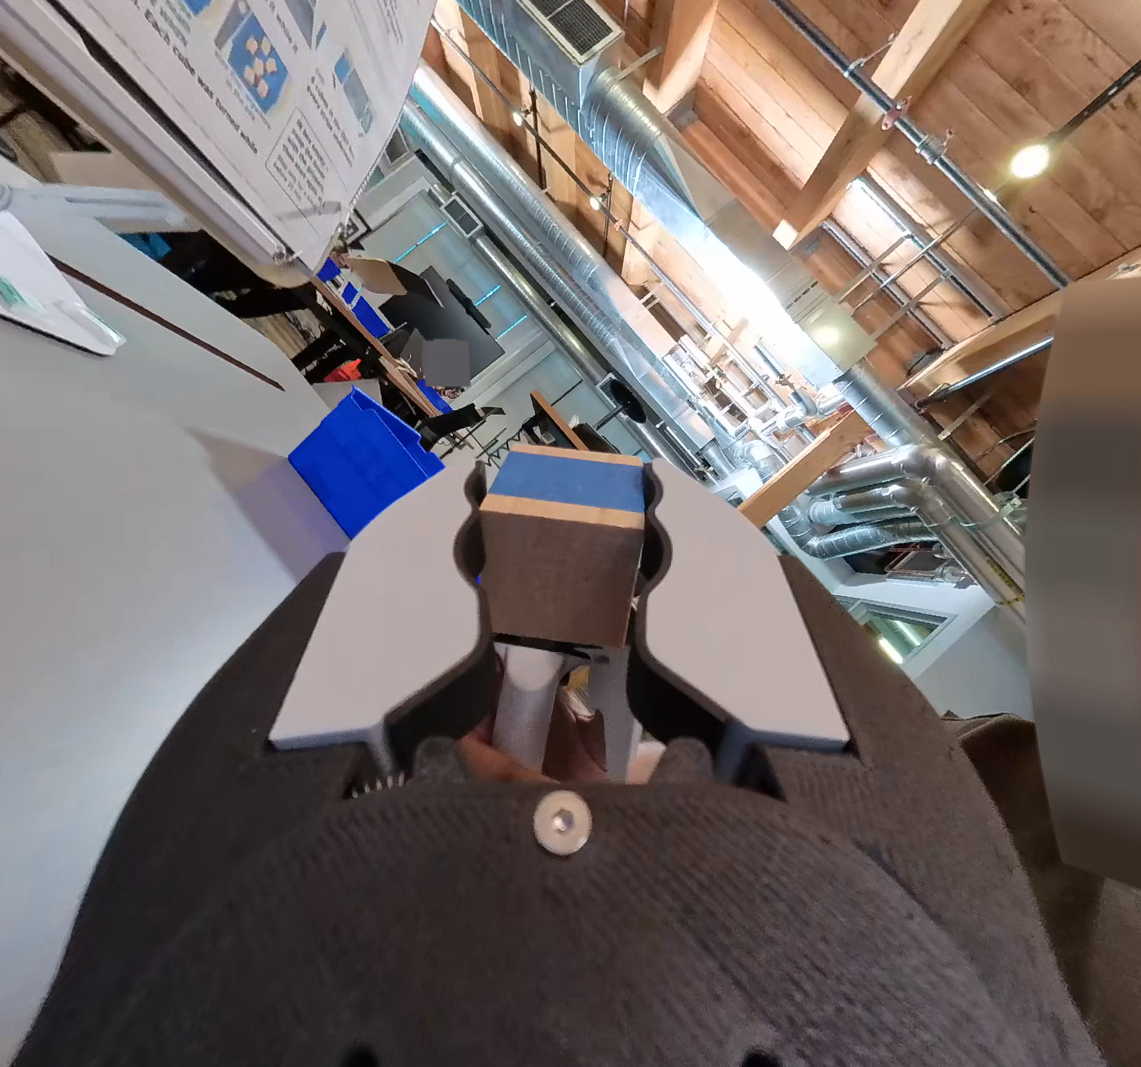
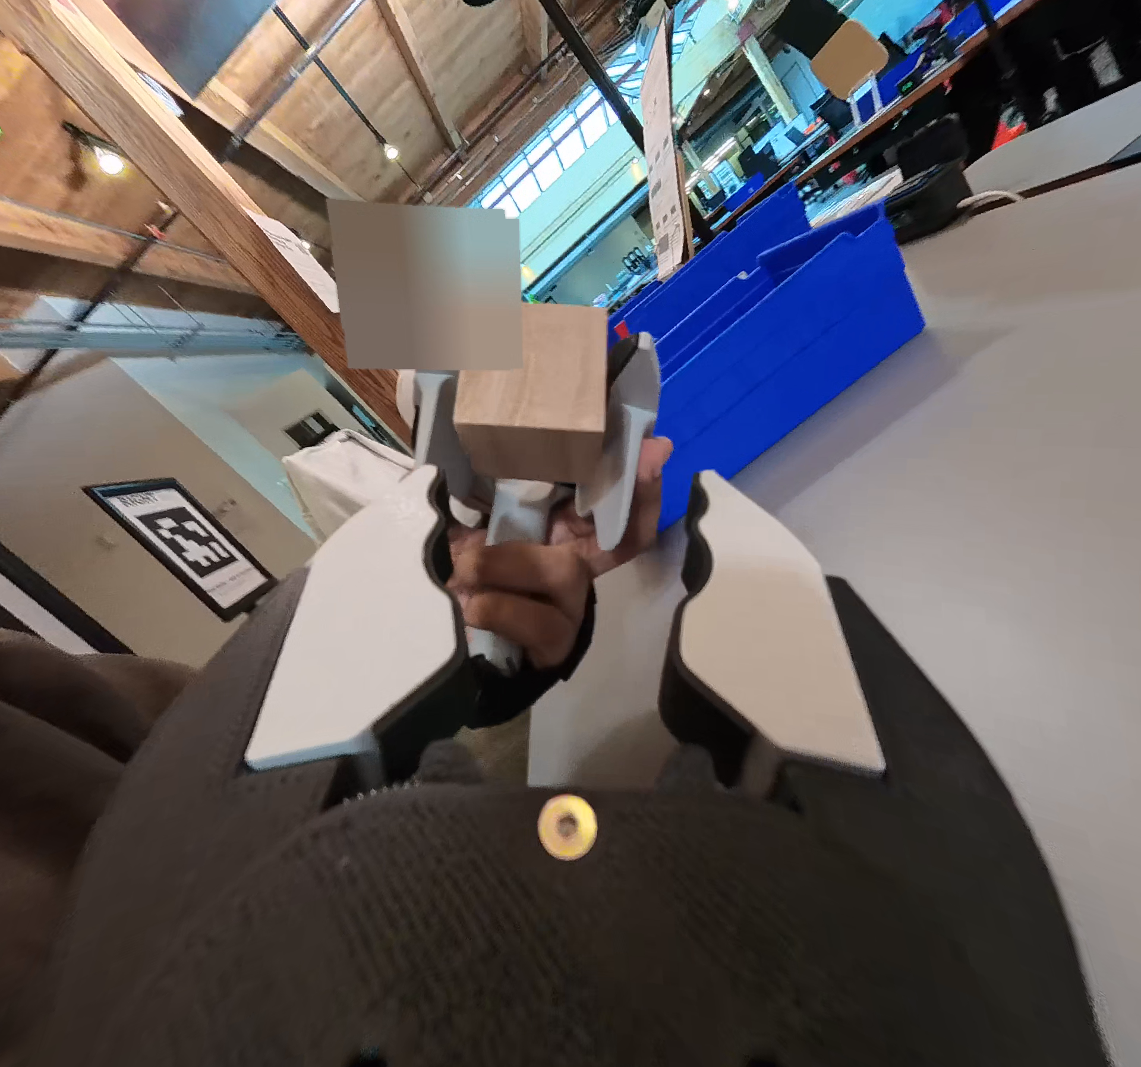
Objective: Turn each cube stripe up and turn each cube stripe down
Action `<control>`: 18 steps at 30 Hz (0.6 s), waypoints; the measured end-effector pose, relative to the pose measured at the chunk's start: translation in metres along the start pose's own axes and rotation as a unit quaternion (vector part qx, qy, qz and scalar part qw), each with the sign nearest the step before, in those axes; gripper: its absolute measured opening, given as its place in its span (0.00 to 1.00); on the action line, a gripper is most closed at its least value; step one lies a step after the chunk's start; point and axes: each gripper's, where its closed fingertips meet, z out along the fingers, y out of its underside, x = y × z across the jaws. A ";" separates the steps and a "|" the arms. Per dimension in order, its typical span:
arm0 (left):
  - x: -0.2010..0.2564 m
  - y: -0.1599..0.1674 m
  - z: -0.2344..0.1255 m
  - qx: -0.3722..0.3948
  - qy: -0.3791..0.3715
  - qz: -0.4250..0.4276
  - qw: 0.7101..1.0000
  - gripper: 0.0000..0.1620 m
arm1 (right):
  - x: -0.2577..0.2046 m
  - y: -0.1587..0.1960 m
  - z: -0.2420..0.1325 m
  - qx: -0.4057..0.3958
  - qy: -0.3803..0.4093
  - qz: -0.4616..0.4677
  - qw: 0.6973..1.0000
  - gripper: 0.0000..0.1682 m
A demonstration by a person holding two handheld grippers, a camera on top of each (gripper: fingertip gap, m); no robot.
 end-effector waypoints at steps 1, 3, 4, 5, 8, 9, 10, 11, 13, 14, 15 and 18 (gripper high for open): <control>-0.002 0.004 0.002 -0.007 -0.003 -0.006 1.000 0.29 | -0.002 0.001 0.000 0.000 -0.009 0.013 1.000 0.43; -0.007 0.013 0.005 -0.022 -0.006 -0.011 1.000 0.29 | -0.005 0.000 -0.002 0.003 -0.028 0.041 0.999 0.38; -0.009 0.017 0.006 -0.027 -0.008 -0.016 0.999 0.29 | -0.005 -0.001 -0.005 0.009 -0.033 0.052 0.998 0.34; -0.011 0.019 0.008 -0.032 -0.008 -0.019 0.999 0.29 | -0.004 -0.003 -0.008 0.013 -0.035 0.059 0.998 0.28; -0.012 0.028 0.018 -0.051 -0.002 -0.023 0.998 0.29 | -0.001 -0.010 -0.020 0.029 -0.023 0.055 0.998 0.27; -0.011 0.032 0.023 -0.060 0.005 -0.023 0.998 0.29 | 0.000 -0.014 -0.026 0.037 -0.016 0.047 0.998 0.26; -0.010 0.036 0.027 -0.071 0.013 -0.023 0.997 0.29 | 0.000 -0.019 -0.032 0.047 -0.008 0.038 0.998 0.26; -0.008 0.042 0.032 -0.084 0.021 -0.022 0.996 0.30 | 0.000 -0.025 -0.039 0.060 0.000 0.029 0.998 0.26; -0.006 0.056 0.043 -0.112 0.034 -0.019 0.993 0.29 | 0.000 -0.035 -0.053 0.076 0.018 0.008 0.997 0.26; -0.004 0.060 0.048 -0.115 0.040 -0.021 0.992 0.29 | -0.001 -0.037 -0.060 0.078 0.024 -0.001 0.997 0.26; -0.003 0.064 0.053 -0.122 0.049 -0.026 0.991 0.29 | -0.001 -0.039 -0.066 0.081 0.032 -0.009 0.996 0.26; 0.001 0.076 0.066 -0.148 0.080 -0.036 0.985 0.29 | -0.004 -0.045 -0.082 0.095 0.057 -0.033 0.993 0.26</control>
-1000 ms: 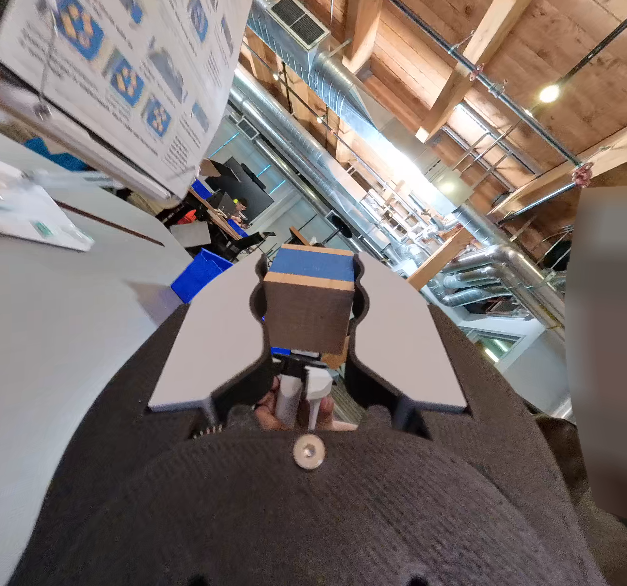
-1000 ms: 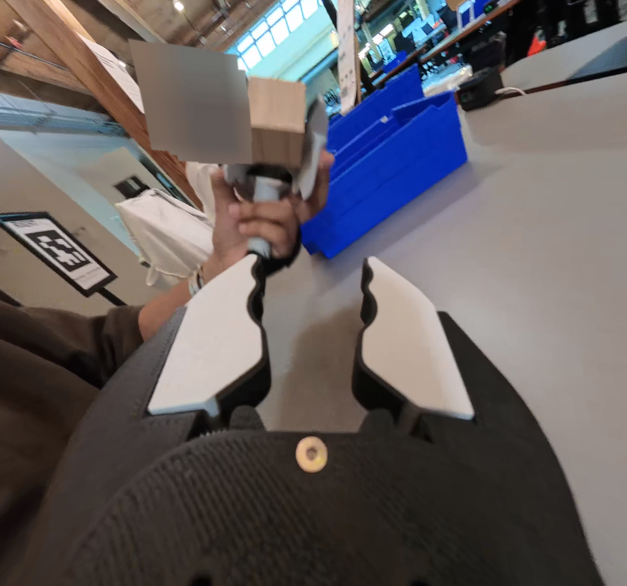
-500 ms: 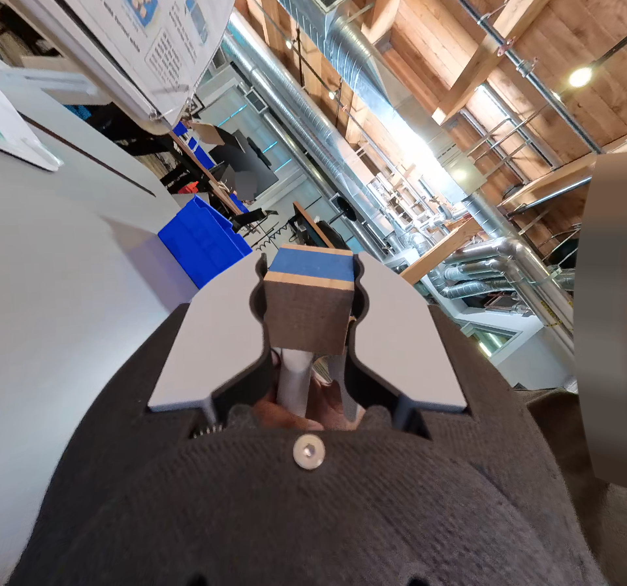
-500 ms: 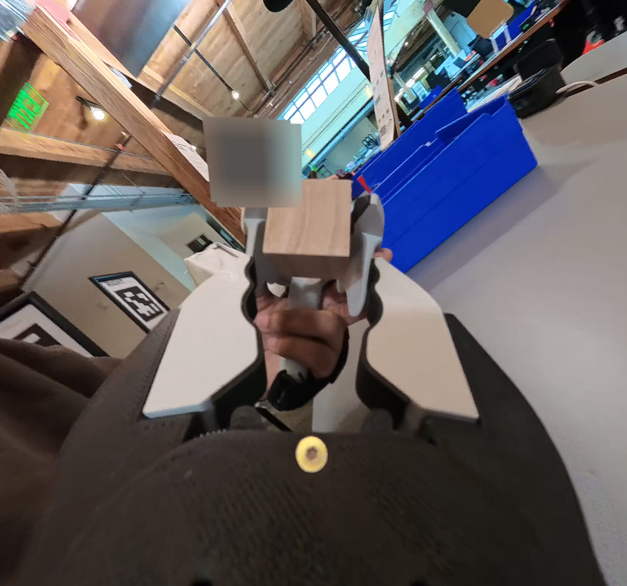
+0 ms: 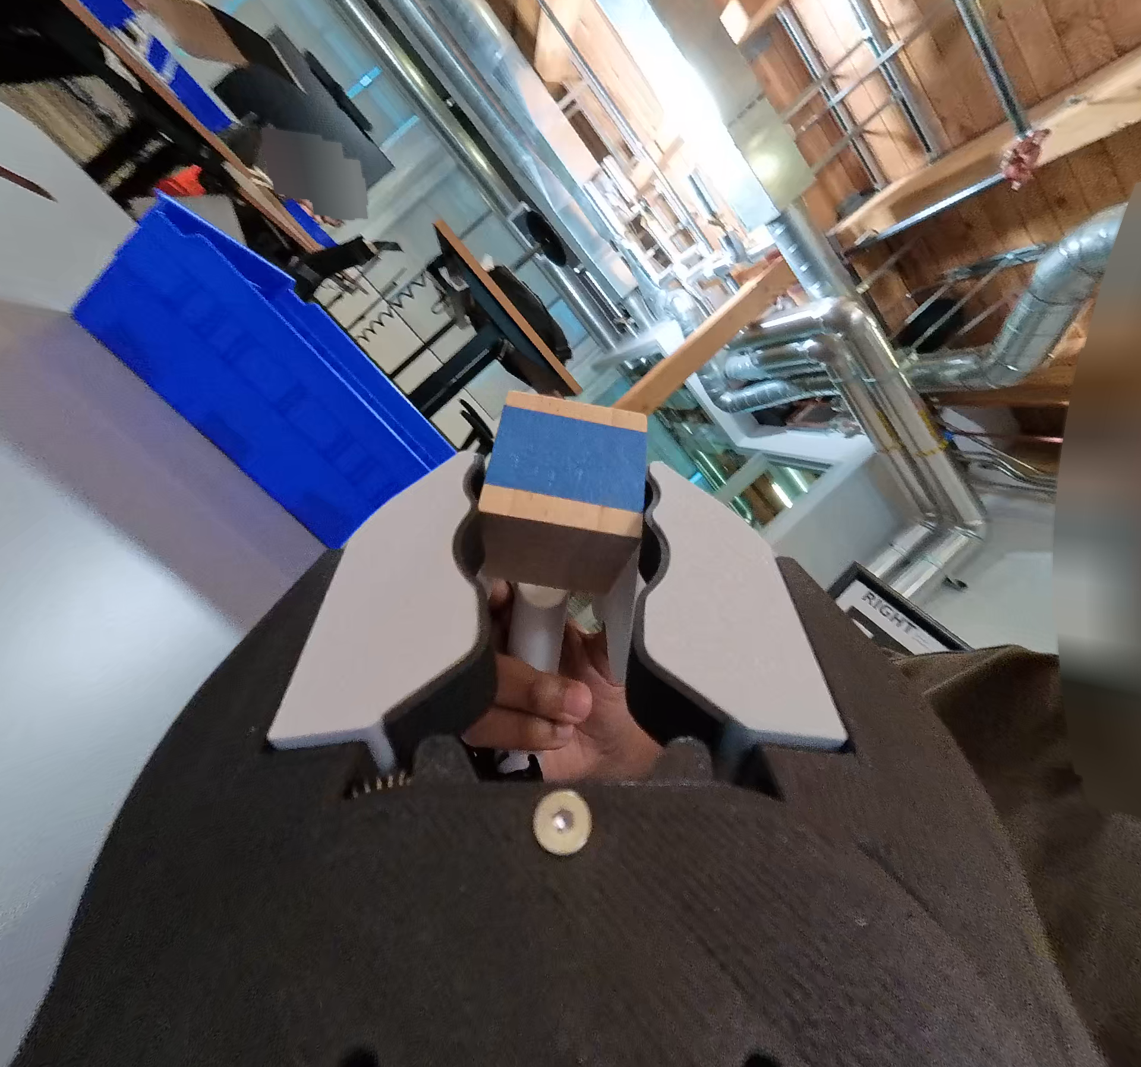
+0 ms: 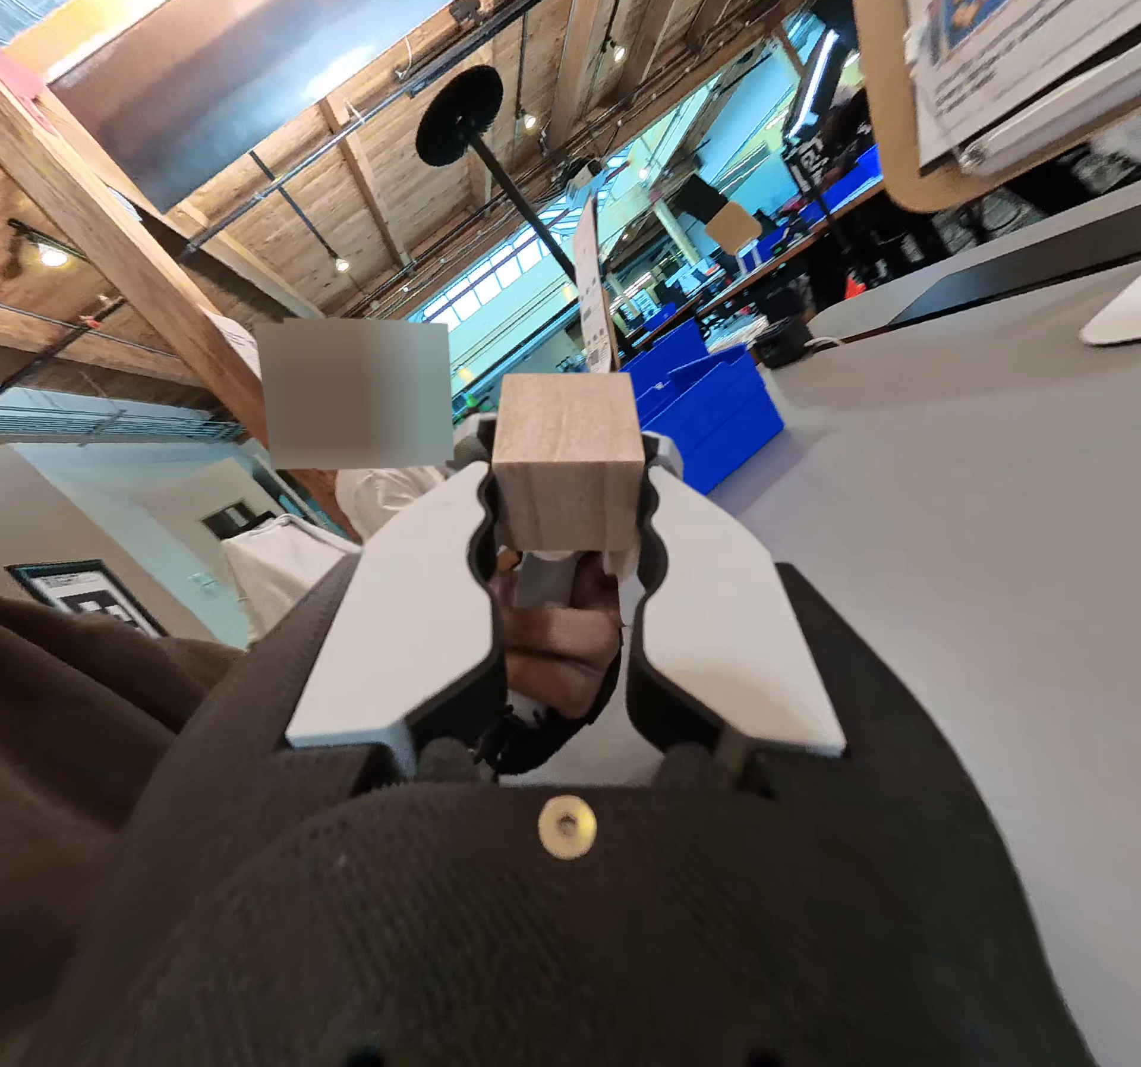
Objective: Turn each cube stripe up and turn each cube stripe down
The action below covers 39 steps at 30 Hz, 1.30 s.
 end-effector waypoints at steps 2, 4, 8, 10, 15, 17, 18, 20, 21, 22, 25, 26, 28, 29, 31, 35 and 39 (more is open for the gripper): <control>0.002 0.004 0.010 -0.013 0.024 -0.008 1.000 0.29 | -0.001 -0.005 -0.009 0.008 0.015 -0.020 1.000 0.26; 0.003 0.009 0.019 -0.026 0.045 -0.019 0.998 0.30 | -0.001 -0.011 -0.020 0.016 0.032 -0.039 0.999 0.26; -0.001 0.018 0.037 -0.053 0.071 -0.049 0.995 0.30 | 0.003 -0.023 -0.044 0.038 0.069 -0.061 0.995 0.26; -0.005 0.022 0.043 -0.070 0.078 -0.055 0.993 0.29 | 0.006 -0.030 -0.055 0.051 0.082 -0.052 0.994 0.26; -0.015 0.032 0.053 -0.110 0.074 -0.045 0.990 0.26 | 0.015 -0.038 -0.072 0.076 0.097 -0.022 0.992 0.26; -0.017 0.035 0.054 -0.121 0.074 -0.042 0.989 0.26 | 0.017 -0.039 -0.075 0.082 0.099 -0.016 0.992 0.26; -0.018 0.038 0.054 -0.128 0.074 -0.039 0.988 0.26 | 0.017 -0.040 -0.076 0.086 0.100 -0.014 0.991 0.26; -0.018 0.043 0.053 -0.144 0.074 -0.034 0.986 0.26 | 0.018 -0.044 -0.077 0.095 0.095 -0.010 0.991 0.26; -0.018 0.045 0.053 -0.151 0.073 -0.030 0.985 0.26 | 0.018 -0.045 -0.077 0.098 0.093 -0.009 0.991 0.26; -0.018 0.047 0.052 -0.157 0.070 -0.025 0.985 0.26 | 0.018 -0.046 -0.077 0.098 0.091 -0.010 0.991 0.26; -0.018 0.048 0.049 -0.157 0.066 -0.023 0.985 0.26 | 0.019 -0.047 -0.072 0.093 0.088 -0.015 0.992 0.26; -0.018 0.046 0.047 -0.152 0.066 -0.028 0.986 0.26 | 0.020 -0.046 -0.070 0.089 0.088 -0.019 0.992 0.26; -0.018 0.039 0.041 -0.134 0.070 -0.047 0.987 0.26 | 0.019 -0.046 -0.064 0.088 0.085 -0.032 0.992 0.31; -0.020 0.033 0.038 -0.120 0.068 -0.058 0.989 0.26 | 0.018 -0.046 -0.061 0.089 0.082 -0.036 0.992 0.33; -0.021 0.021 0.030 -0.089 0.066 -0.071 0.991 0.26 | 0.017 -0.044 -0.055 0.084 0.074 -0.034 0.993 0.34; -0.023 0.005 0.014 -0.056 0.049 -0.059 0.995 0.26 | 0.019 -0.031 -0.038 0.062 0.055 -0.004 0.997 0.36; -0.018 0.002 0.004 -0.044 0.039 -0.044 0.997 0.26 | 0.021 -0.018 -0.022 0.041 0.044 0.020 0.998 0.36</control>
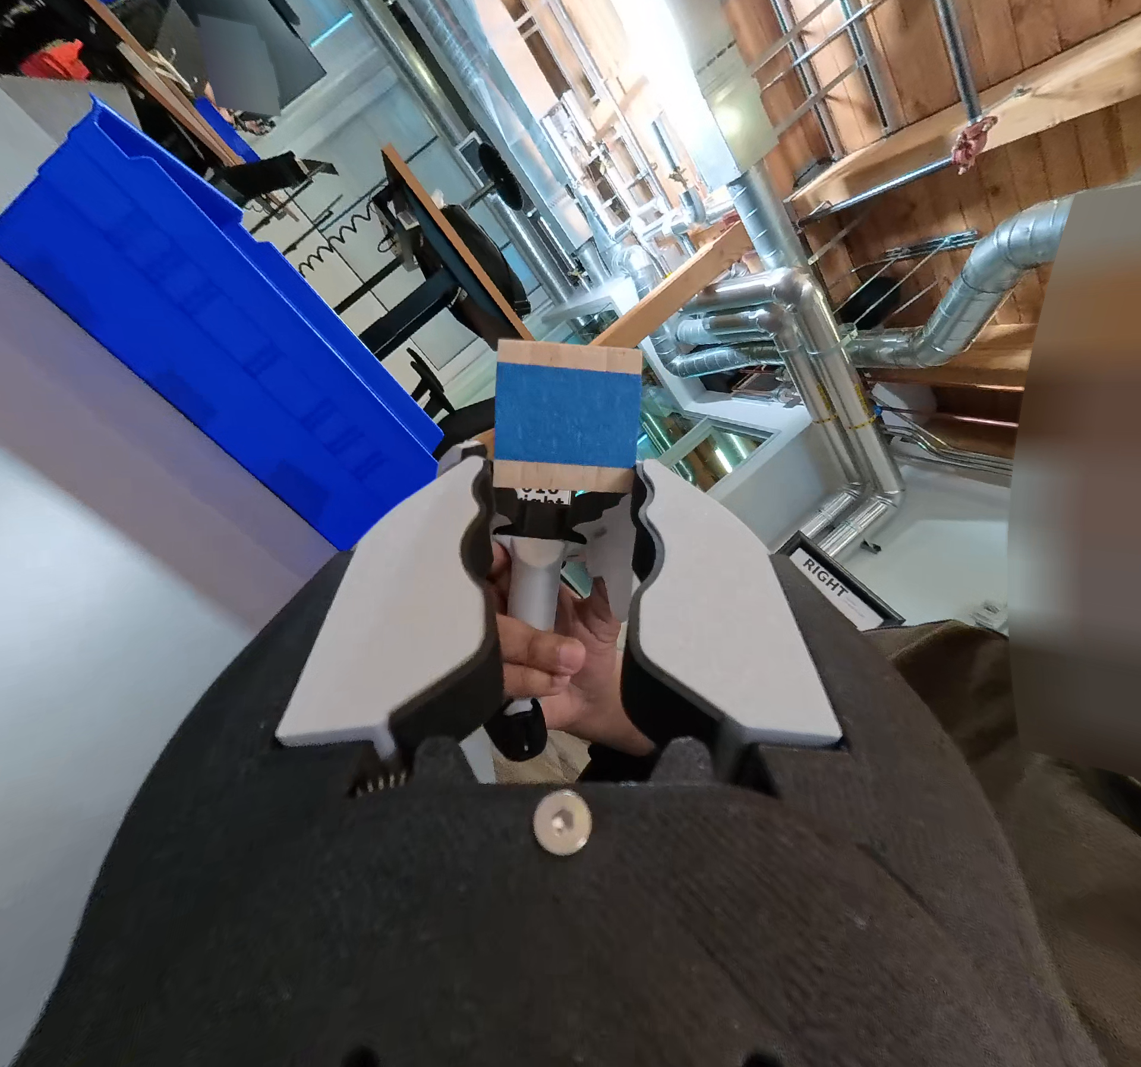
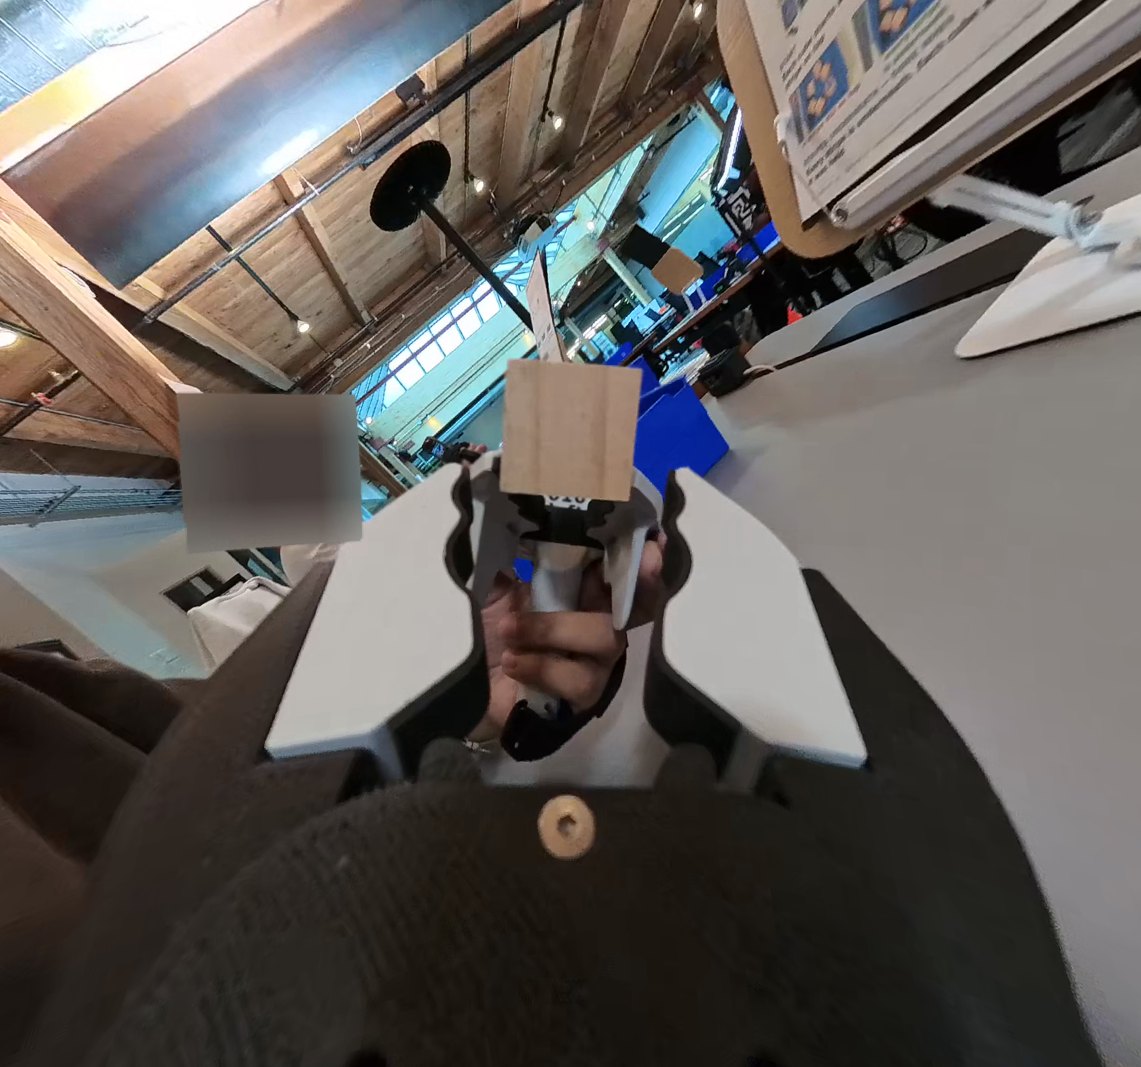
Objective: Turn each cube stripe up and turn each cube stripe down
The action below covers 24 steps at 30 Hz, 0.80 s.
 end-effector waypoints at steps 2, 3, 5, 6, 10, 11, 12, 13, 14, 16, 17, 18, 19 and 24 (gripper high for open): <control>0.003 0.002 -0.003 -0.001 -0.003 0.007 1.000 0.26 | -0.001 0.007 0.007 -0.016 -0.005 0.002 1.000 0.33; 0.004 0.004 -0.004 -0.002 -0.006 0.012 1.000 0.26 | -0.003 0.011 0.009 -0.025 -0.012 0.002 1.000 0.29; 0.005 0.004 -0.007 0.002 -0.015 0.018 1.000 0.26 | -0.006 0.013 0.013 -0.032 -0.019 -0.005 0.999 0.26; 0.006 0.004 -0.008 0.002 -0.016 0.020 1.000 0.26 | -0.007 0.014 0.014 -0.035 -0.020 -0.013 0.999 0.26; 0.010 0.005 -0.013 0.004 -0.009 0.022 1.000 0.26 | -0.011 0.014 0.018 -0.035 -0.027 -0.024 0.999 0.26; 0.010 0.006 -0.013 0.002 -0.008 0.021 1.000 0.26 | -0.011 0.013 0.018 -0.034 -0.028 -0.023 0.999 0.26; 0.010 0.007 -0.014 0.001 -0.007 0.020 1.000 0.26 | -0.011 0.013 0.019 -0.033 -0.029 -0.022 0.999 0.26; 0.010 0.008 -0.014 -0.001 -0.005 0.018 1.000 0.26 | -0.011 0.012 0.019 -0.032 -0.029 -0.021 0.999 0.26; 0.010 0.009 -0.014 -0.004 -0.004 0.016 1.000 0.26 | -0.011 0.011 0.019 -0.032 -0.028 -0.023 0.999 0.26; 0.009 0.010 -0.014 -0.009 -0.004 0.012 1.000 0.26 | -0.011 0.009 0.018 -0.039 -0.025 -0.034 0.998 0.26; 0.009 0.011 -0.013 -0.013 -0.004 0.012 1.000 0.26 | -0.011 0.006 0.017 -0.041 -0.021 -0.046 0.998 0.26; 0.009 0.011 -0.014 -0.015 -0.004 0.014 1.000 0.25 | -0.012 0.001 0.016 -0.038 -0.015 -0.060 0.997 0.26; 0.009 0.010 -0.014 -0.014 -0.004 0.014 1.000 0.24 | -0.014 -0.006 0.014 -0.033 -0.011 -0.074 0.997 0.26; -0.003 0.000 -0.022 0.011 -0.019 -0.005 1.000 0.21 | -0.014 -0.062 -0.008 0.003 0.031 -0.163 0.986 0.26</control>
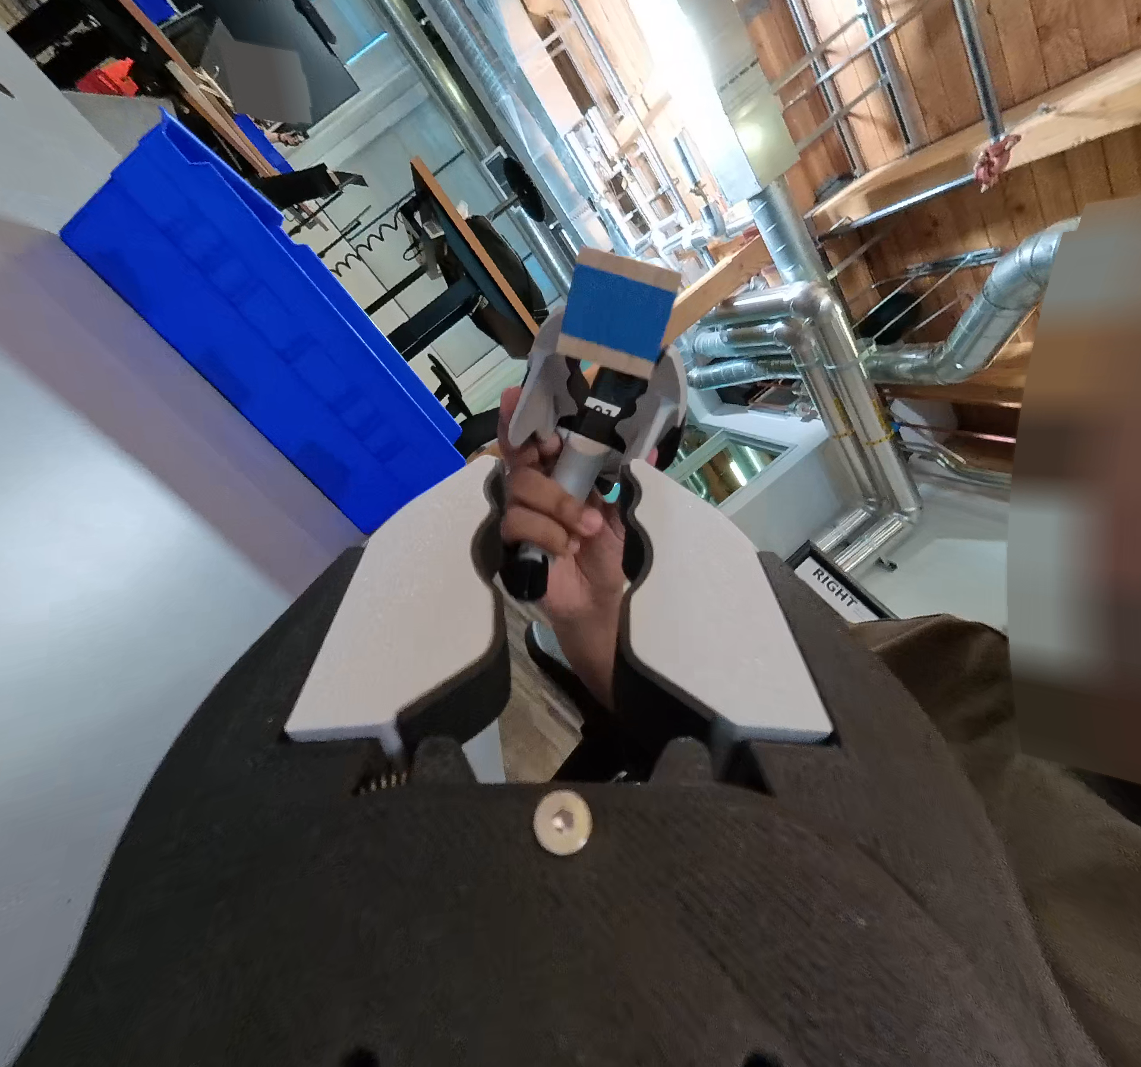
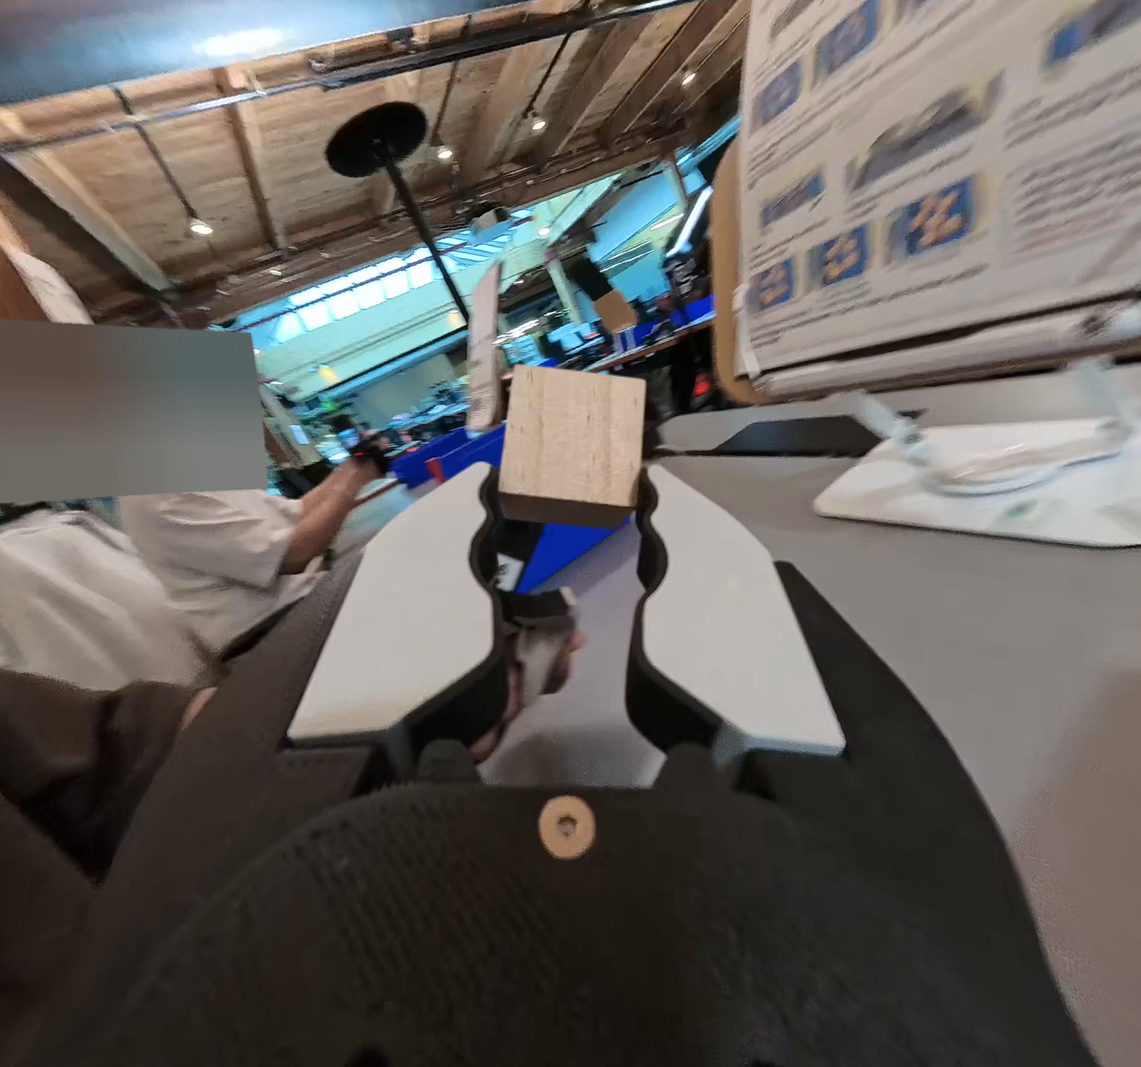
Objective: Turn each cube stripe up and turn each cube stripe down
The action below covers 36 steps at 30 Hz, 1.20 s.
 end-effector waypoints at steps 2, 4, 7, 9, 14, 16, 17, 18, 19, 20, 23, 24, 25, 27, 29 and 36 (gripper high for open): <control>-0.002 -0.003 -0.002 0.007 0.003 -0.012 1.000 0.22 | 0.018 -0.027 -0.020 0.016 0.048 -0.043 0.998 0.26; -0.005 -0.004 -0.004 0.010 0.000 -0.017 1.000 0.22 | 0.039 -0.056 -0.051 0.037 0.111 -0.072 0.991 0.26; -0.007 -0.004 -0.006 0.011 -0.004 -0.017 1.000 0.22 | 0.068 -0.090 -0.100 0.063 0.193 -0.062 0.977 0.26; -0.010 -0.003 -0.006 0.008 -0.008 -0.020 1.000 0.22 | 0.090 -0.098 -0.131 0.063 0.249 -0.069 0.964 0.26; -0.026 -0.001 -0.004 0.006 -0.033 -0.038 0.999 0.34 | 0.178 -0.061 -0.215 -0.123 0.451 -0.187 0.864 0.26; -0.029 -0.002 -0.004 0.005 -0.036 -0.042 0.998 0.35 | 0.195 -0.046 -0.229 -0.165 0.466 -0.153 0.856 0.26; -0.030 -0.002 -0.004 0.006 -0.037 -0.040 0.998 0.35 | 0.200 -0.041 -0.231 -0.171 0.465 -0.128 0.859 0.26; -0.031 -0.002 -0.004 0.005 -0.039 -0.039 0.998 0.35 | 0.204 -0.036 -0.234 -0.178 0.464 -0.110 0.861 0.26; -0.033 -0.002 -0.004 0.002 -0.041 -0.038 0.998 0.35 | 0.208 -0.031 -0.237 -0.189 0.468 -0.101 0.857 0.26; -0.034 -0.001 -0.004 -0.001 -0.042 -0.038 0.998 0.35 | 0.212 -0.027 -0.242 -0.205 0.475 -0.100 0.850 0.26; -0.036 -0.001 -0.005 -0.002 -0.039 -0.047 0.998 0.35 | 0.219 -0.015 -0.251 -0.253 0.493 -0.106 0.826 0.26; -0.036 0.000 -0.005 -0.002 -0.037 -0.050 0.998 0.35 | 0.221 -0.011 -0.252 -0.270 0.499 -0.110 0.816 0.26; -0.036 0.000 -0.005 -0.003 -0.036 -0.053 0.998 0.35 | 0.223 -0.007 -0.255 -0.290 0.506 -0.116 0.804 0.26; -0.036 0.001 -0.005 -0.005 -0.035 -0.054 0.998 0.36 | 0.229 0.002 -0.260 -0.331 0.520 -0.130 0.777 0.26; -0.035 0.002 -0.005 -0.007 -0.033 -0.054 0.998 0.36 | 0.232 0.007 -0.262 -0.352 0.528 -0.133 0.761 0.26; -0.032 0.007 -0.002 -0.022 -0.031 -0.046 0.998 0.36 | 0.238 0.016 -0.268 -0.368 0.538 -0.112 0.750 0.26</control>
